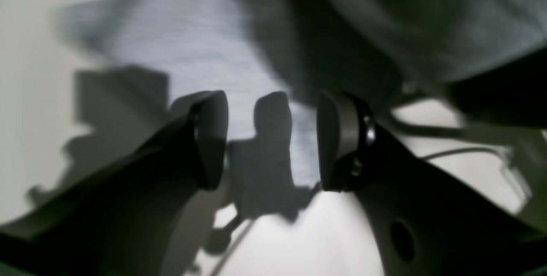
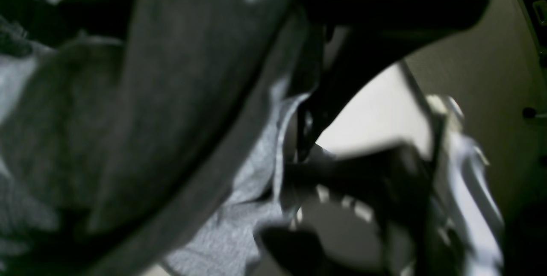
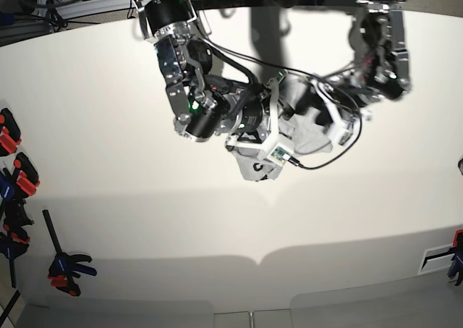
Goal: Fold the T-shirt properly
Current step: 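Lift the folded shirt with both grippers off the table, then hold the shirt up with both grippers and shake it open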
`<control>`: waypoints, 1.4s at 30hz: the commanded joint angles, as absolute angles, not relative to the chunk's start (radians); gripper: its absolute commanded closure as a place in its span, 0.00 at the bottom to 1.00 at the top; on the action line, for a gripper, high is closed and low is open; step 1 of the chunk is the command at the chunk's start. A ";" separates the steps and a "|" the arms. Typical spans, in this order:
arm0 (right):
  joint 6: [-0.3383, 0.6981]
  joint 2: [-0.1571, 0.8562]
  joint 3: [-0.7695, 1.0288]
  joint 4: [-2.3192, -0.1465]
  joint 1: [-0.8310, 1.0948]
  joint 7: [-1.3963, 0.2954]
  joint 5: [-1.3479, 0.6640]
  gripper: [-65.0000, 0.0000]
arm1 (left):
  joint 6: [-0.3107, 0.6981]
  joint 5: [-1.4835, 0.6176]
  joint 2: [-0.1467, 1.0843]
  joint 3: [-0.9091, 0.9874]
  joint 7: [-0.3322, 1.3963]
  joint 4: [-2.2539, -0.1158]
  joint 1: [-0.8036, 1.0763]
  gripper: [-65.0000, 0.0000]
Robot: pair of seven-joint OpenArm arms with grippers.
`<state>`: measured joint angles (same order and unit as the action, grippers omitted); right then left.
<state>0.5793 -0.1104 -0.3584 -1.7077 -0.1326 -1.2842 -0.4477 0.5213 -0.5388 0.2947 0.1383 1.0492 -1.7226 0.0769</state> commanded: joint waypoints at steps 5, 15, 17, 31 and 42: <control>0.558 -0.130 -0.360 -1.727 -0.152 -1.255 -0.469 1.00 | 0.426 -0.435 0.419 0.144 1.048 -1.838 0.064 0.52; 0.498 -0.157 -0.384 -1.726 -0.152 -1.221 -0.405 0.73 | 0.259 -0.270 0.461 0.144 1.047 -1.938 0.067 0.52; 0.503 -0.157 -0.406 -1.726 -0.152 -1.257 -0.472 0.67 | 0.258 -0.270 0.461 0.144 1.046 -1.939 0.066 0.52; 0.544 -0.157 -0.418 -1.726 -0.172 -1.238 -0.474 0.67 | 0.258 -0.270 0.461 0.144 1.047 -1.939 0.067 0.52; 0.542 -0.157 -0.113 -1.715 -0.268 -0.978 -0.273 0.68 | 0.263 -0.693 0.402 0.144 1.056 -1.939 0.069 0.52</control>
<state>0.5312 -0.1493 -0.1062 -1.7054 -0.2455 -0.9985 -0.2630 0.2573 -0.6819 0.3981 0.1410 1.0782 -1.9205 0.0811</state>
